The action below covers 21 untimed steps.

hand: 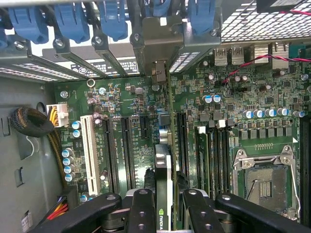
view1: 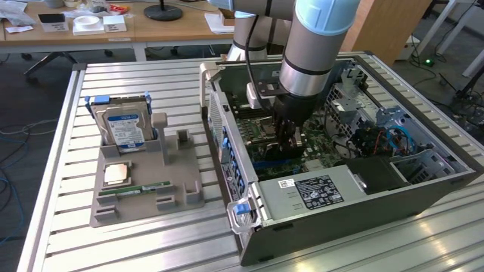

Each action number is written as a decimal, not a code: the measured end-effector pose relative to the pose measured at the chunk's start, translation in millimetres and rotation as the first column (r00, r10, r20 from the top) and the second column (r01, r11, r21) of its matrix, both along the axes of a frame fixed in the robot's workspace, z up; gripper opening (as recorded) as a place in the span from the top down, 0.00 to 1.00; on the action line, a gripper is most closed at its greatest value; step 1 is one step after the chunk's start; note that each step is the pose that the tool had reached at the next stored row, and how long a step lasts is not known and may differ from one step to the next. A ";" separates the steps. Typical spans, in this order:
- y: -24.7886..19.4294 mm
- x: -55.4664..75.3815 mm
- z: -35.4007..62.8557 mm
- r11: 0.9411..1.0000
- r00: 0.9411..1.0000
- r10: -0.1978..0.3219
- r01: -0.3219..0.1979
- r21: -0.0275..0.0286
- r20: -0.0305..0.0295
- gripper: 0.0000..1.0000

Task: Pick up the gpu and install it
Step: 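Insert the gpu into the slot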

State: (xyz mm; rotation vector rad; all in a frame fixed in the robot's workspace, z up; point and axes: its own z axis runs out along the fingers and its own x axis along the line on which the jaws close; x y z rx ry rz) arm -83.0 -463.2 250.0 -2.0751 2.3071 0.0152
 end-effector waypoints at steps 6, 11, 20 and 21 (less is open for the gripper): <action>0.0 0.0 0.0 1.000 1.000 0.000 0.000 0.000 0.000 0.74; 0.0 0.0 0.0 1.000 1.000 0.000 0.000 0.000 0.000 0.74; 0.0 0.0 0.0 1.000 1.000 0.000 0.000 0.000 0.000 0.74; 0.0 0.0 0.0 1.000 1.000 0.000 0.000 0.000 0.000 0.74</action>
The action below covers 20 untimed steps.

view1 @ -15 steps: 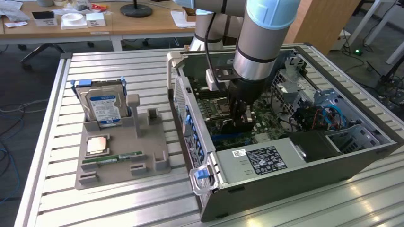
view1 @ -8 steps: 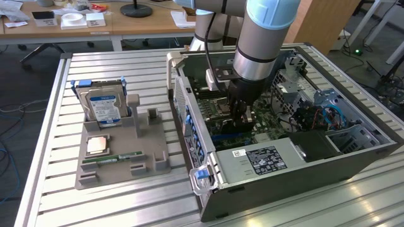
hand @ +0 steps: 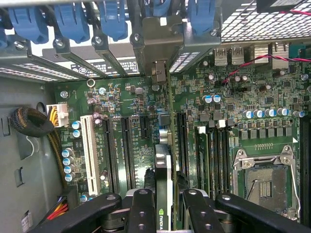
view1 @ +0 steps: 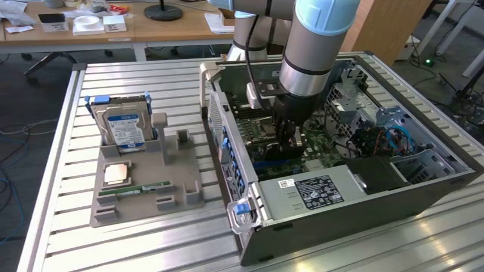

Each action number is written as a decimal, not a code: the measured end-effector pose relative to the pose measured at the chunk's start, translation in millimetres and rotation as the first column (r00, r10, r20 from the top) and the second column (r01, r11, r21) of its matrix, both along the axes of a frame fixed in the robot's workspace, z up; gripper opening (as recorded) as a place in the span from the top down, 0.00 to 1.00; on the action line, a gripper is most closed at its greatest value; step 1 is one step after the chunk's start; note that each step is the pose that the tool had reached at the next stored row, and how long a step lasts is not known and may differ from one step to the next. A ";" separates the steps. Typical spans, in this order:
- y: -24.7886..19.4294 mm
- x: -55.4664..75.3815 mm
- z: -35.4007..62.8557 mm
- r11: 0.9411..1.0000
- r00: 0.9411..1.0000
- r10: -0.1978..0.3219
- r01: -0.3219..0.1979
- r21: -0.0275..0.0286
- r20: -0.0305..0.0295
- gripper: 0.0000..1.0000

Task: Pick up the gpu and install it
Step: 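Insert the gpu into the slot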

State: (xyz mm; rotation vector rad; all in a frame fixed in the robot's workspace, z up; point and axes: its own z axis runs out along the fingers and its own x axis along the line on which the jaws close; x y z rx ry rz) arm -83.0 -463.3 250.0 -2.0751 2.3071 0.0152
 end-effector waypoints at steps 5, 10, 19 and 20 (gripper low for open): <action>0.0 0.0 0.0 1.000 1.000 0.001 -0.001 0.000 0.000 0.74; 0.0 0.0 -0.4 1.000 1.000 0.002 -0.002 0.000 0.000 0.74; 0.0 -0.2 -2.0 1.000 1.000 0.003 -0.003 0.000 0.000 0.74; 0.0 -0.2 -2.1 1.000 1.000 0.003 -0.003 0.000 0.000 0.74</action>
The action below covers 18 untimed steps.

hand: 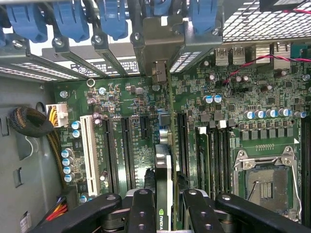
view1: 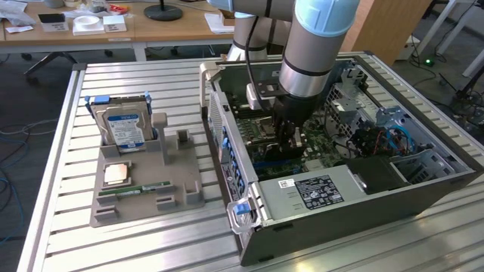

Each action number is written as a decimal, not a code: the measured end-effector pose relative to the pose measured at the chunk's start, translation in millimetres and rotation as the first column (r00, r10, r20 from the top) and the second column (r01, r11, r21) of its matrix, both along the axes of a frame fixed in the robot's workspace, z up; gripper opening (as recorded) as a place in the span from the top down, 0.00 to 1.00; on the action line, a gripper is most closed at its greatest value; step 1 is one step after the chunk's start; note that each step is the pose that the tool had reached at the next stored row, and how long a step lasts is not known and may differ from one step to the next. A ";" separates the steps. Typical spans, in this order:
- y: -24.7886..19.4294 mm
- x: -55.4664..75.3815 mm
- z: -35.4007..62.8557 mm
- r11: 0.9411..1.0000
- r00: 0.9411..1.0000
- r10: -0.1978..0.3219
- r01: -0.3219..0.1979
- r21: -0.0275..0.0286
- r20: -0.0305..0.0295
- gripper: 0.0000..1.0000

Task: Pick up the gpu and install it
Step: 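Insert the gpu into the slot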

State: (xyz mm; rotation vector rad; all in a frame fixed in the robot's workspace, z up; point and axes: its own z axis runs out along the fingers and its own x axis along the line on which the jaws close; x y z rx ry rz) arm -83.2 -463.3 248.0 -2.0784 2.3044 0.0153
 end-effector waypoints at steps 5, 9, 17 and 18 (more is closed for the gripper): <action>0.0 -0.4 -0.9 1.000 1.000 0.000 0.000 0.000 0.000 0.74; -0.1 -0.6 -2.1 1.000 1.000 0.000 0.000 -0.001 0.000 0.74; 0.0 -0.7 -1.9 1.000 1.000 0.000 0.000 0.003 0.000 0.74; 0.0 -0.6 -1.9 1.000 1.000 0.000 0.000 0.003 0.000 0.74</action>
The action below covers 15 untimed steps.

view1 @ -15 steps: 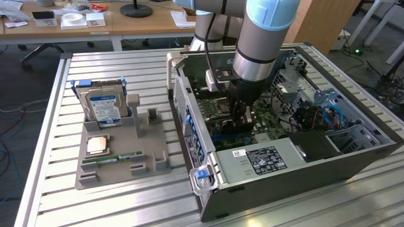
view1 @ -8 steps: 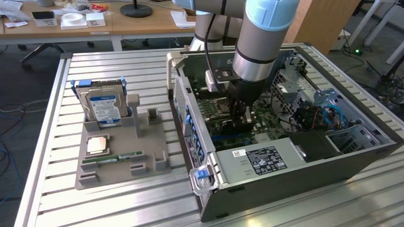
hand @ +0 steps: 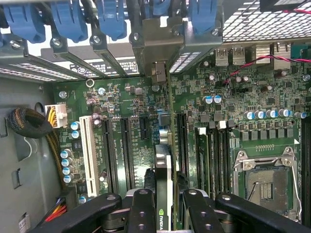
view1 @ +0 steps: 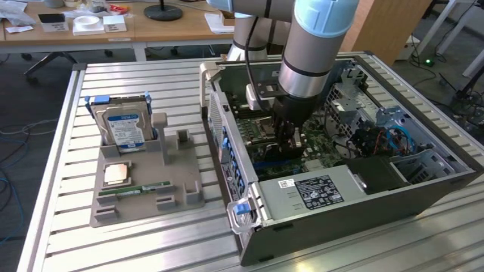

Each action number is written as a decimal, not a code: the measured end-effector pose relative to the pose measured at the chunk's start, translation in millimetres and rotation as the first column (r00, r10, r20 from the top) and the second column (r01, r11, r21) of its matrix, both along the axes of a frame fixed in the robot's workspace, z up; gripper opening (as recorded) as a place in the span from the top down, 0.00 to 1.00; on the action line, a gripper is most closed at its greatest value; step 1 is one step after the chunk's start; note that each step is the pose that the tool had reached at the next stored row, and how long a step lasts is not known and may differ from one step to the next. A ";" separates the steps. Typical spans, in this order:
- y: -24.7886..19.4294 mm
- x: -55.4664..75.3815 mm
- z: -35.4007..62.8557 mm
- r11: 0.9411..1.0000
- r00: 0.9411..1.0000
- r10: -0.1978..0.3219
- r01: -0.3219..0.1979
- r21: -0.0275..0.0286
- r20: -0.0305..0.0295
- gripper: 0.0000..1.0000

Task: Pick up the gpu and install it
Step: 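Insert the gpu into the slot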

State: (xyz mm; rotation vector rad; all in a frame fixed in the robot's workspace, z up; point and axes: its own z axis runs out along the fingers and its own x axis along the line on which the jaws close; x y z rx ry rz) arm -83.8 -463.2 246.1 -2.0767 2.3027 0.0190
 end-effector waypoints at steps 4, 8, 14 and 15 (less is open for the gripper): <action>-0.3 0.0 0.5 1.000 1.000 0.000 0.000 0.002 0.000 0.74; -0.2 0.1 0.7 1.000 1.000 0.000 0.000 0.003 0.001 0.74; -0.3 -0.1 2.0 1.000 1.000 0.000 0.000 0.002 0.000 0.74; -0.3 -0.2 2.0 1.000 1.000 0.000 0.000 0.002 0.000 0.74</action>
